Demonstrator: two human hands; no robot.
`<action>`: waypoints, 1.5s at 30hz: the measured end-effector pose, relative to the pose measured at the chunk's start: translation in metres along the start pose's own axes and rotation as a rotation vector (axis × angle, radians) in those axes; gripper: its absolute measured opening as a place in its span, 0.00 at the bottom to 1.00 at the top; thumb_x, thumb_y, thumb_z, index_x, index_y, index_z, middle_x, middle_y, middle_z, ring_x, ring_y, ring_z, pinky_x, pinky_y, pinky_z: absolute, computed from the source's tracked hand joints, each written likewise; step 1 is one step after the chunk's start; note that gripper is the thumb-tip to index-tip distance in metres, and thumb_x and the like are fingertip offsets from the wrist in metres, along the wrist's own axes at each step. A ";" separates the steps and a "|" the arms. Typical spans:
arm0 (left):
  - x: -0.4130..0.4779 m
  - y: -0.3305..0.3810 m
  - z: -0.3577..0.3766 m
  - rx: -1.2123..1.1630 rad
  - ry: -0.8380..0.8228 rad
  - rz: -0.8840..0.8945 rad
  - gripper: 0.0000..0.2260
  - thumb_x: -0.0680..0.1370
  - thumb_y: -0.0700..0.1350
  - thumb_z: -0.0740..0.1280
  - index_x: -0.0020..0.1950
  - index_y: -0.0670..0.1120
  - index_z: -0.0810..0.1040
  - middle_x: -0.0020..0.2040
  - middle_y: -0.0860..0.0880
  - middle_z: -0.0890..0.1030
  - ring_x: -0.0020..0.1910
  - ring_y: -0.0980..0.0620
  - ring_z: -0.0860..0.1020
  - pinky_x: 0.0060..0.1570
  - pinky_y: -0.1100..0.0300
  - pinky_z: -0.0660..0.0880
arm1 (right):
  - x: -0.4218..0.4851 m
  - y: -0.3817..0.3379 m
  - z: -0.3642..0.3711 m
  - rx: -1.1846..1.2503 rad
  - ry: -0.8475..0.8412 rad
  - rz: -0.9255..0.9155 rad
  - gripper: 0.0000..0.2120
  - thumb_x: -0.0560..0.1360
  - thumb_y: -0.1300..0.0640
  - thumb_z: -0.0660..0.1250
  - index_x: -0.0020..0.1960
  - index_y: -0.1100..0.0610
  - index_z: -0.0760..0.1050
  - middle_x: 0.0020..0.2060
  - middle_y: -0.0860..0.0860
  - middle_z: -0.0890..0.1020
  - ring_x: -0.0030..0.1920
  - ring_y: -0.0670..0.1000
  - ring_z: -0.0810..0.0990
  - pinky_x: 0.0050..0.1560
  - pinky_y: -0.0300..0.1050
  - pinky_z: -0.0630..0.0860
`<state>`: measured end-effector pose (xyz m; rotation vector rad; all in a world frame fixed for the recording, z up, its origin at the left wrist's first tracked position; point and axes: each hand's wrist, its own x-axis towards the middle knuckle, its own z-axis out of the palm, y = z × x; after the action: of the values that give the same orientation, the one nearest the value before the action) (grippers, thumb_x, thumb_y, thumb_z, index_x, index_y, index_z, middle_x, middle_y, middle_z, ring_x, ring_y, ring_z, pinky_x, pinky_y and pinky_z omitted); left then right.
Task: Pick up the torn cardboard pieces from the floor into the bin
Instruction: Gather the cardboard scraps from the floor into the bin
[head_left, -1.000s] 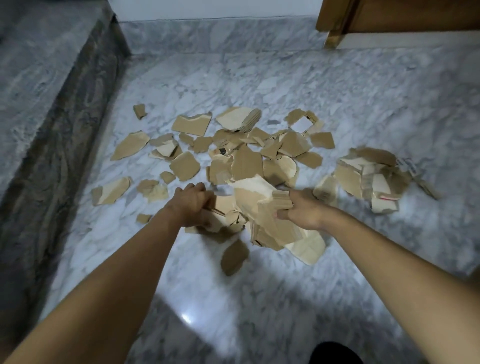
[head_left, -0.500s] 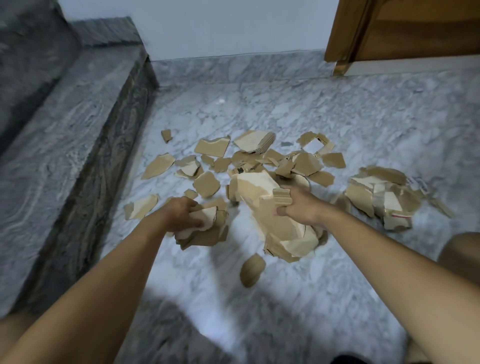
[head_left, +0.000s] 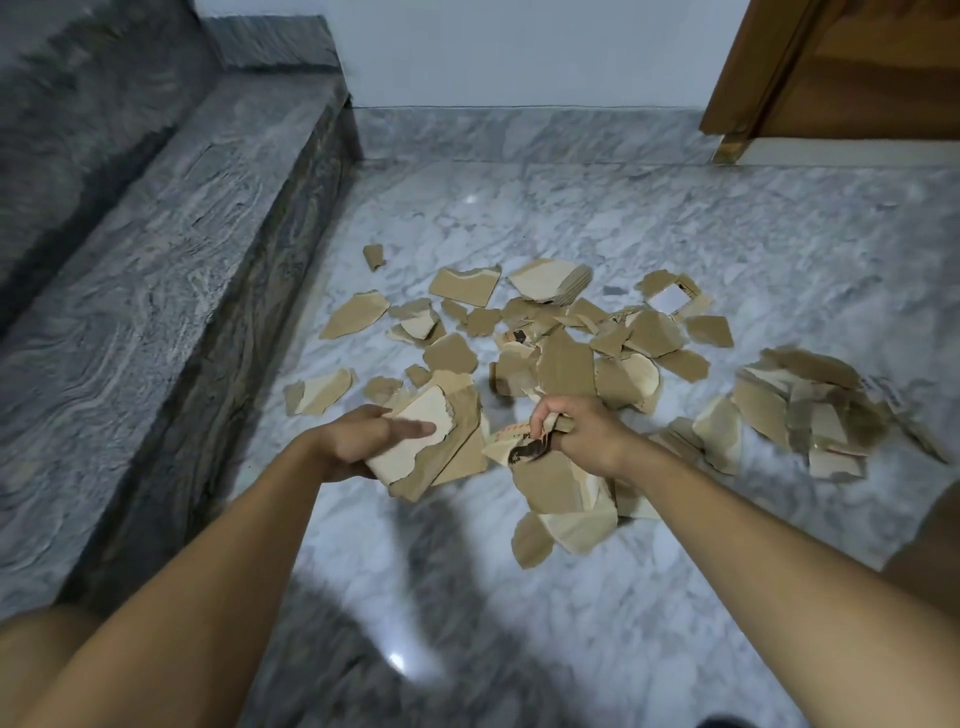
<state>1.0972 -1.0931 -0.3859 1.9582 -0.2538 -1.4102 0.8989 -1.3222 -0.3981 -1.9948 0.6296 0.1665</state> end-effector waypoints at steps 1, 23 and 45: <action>0.001 -0.003 -0.001 -0.021 -0.015 0.000 0.24 0.71 0.54 0.77 0.61 0.42 0.79 0.45 0.44 0.83 0.41 0.46 0.81 0.41 0.55 0.77 | 0.001 0.001 0.000 -0.012 -0.010 0.006 0.22 0.72 0.75 0.64 0.36 0.49 0.79 0.43 0.48 0.82 0.48 0.49 0.79 0.42 0.33 0.73; 0.027 0.017 0.051 -0.455 -0.204 0.146 0.13 0.72 0.42 0.75 0.54 0.40 0.80 0.45 0.43 0.84 0.36 0.49 0.83 0.33 0.61 0.80 | 0.000 -0.021 -0.005 0.807 -0.222 0.436 0.19 0.76 0.47 0.56 0.46 0.56 0.82 0.42 0.56 0.84 0.42 0.57 0.82 0.45 0.47 0.79; 0.023 -0.003 -0.027 0.171 0.081 -0.006 0.27 0.67 0.50 0.79 0.61 0.41 0.78 0.49 0.41 0.84 0.42 0.42 0.82 0.36 0.55 0.78 | -0.025 0.015 -0.012 -0.387 -0.452 0.344 0.39 0.72 0.41 0.74 0.77 0.53 0.64 0.72 0.46 0.71 0.71 0.53 0.71 0.69 0.47 0.69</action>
<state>1.1295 -1.0913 -0.4006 2.1512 -0.3405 -1.3473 0.8688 -1.3294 -0.3944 -2.0929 0.6721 0.9820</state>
